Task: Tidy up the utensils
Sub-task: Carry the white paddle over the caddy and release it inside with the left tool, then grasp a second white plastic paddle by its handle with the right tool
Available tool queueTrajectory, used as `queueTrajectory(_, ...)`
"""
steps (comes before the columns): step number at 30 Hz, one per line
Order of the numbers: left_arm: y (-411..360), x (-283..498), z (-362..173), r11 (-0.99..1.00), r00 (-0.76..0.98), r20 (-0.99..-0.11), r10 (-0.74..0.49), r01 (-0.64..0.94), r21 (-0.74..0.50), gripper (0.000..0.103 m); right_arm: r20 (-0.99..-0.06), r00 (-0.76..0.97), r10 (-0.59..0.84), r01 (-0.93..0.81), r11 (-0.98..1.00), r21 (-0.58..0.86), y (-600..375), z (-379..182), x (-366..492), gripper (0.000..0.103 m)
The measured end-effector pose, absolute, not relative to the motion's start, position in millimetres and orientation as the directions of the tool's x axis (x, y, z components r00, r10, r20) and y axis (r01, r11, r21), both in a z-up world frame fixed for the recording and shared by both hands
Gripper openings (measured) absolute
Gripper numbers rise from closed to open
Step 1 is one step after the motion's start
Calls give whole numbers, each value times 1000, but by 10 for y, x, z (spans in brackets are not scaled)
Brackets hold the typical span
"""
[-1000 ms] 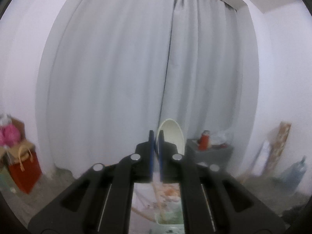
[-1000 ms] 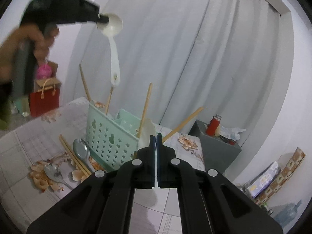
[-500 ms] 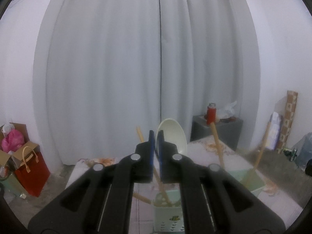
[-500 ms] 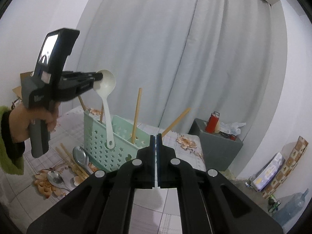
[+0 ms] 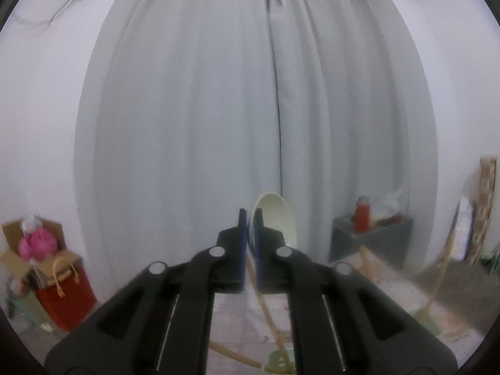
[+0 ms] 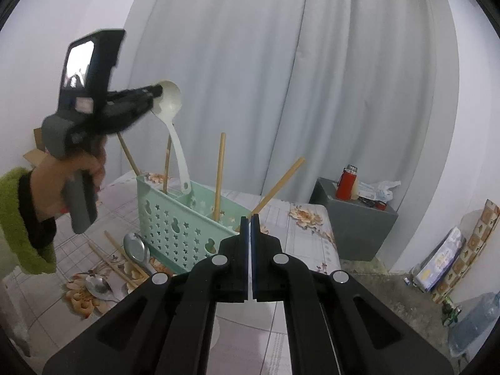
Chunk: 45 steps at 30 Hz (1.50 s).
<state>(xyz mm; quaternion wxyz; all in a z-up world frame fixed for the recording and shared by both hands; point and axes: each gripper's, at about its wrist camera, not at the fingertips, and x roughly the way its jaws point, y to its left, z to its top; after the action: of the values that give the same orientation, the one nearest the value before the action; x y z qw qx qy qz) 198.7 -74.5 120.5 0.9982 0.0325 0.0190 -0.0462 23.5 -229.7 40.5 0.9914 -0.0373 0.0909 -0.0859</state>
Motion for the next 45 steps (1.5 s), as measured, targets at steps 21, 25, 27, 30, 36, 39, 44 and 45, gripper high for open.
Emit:
queueTrajectory(21,-326,1493,837,940,900,-276,-339,308,-150,43,-318,946,-54,83,994,77,-2496,169,298,3)
queueTrajectory(25,-123,1323,748,933,891,-293,-346,295,-204,51,-382,922,61,1,987,159,-2542,72,405,20)
queueTrajectory(27,-36,1237,691,931,878,-323,-353,295,-215,52,-405,908,110,-29,979,200,-2563,18,463,36)
queueTrajectory(30,-33,1177,545,938,857,-388,-340,279,-206,55,-439,878,189,-67,958,278,-2607,-85,565,40)
queueTrajectory(36,132,1039,258,942,813,-481,-327,241,-233,56,-525,791,312,-111,919,379,-2607,-410,833,47)
queueTrajectory(39,176,997,159,944,796,-512,-323,229,-240,56,-560,760,330,-98,910,403,-2636,-582,960,47)
queueTrajectory(44,112,929,70,943,774,-540,-331,251,-219,59,-594,732,333,-74,906,417,-2718,-754,1091,47)
queueTrajectory(45,100,907,35,942,767,-548,-334,257,-215,59,-602,724,338,-69,903,423,-2735,-788,1107,47)
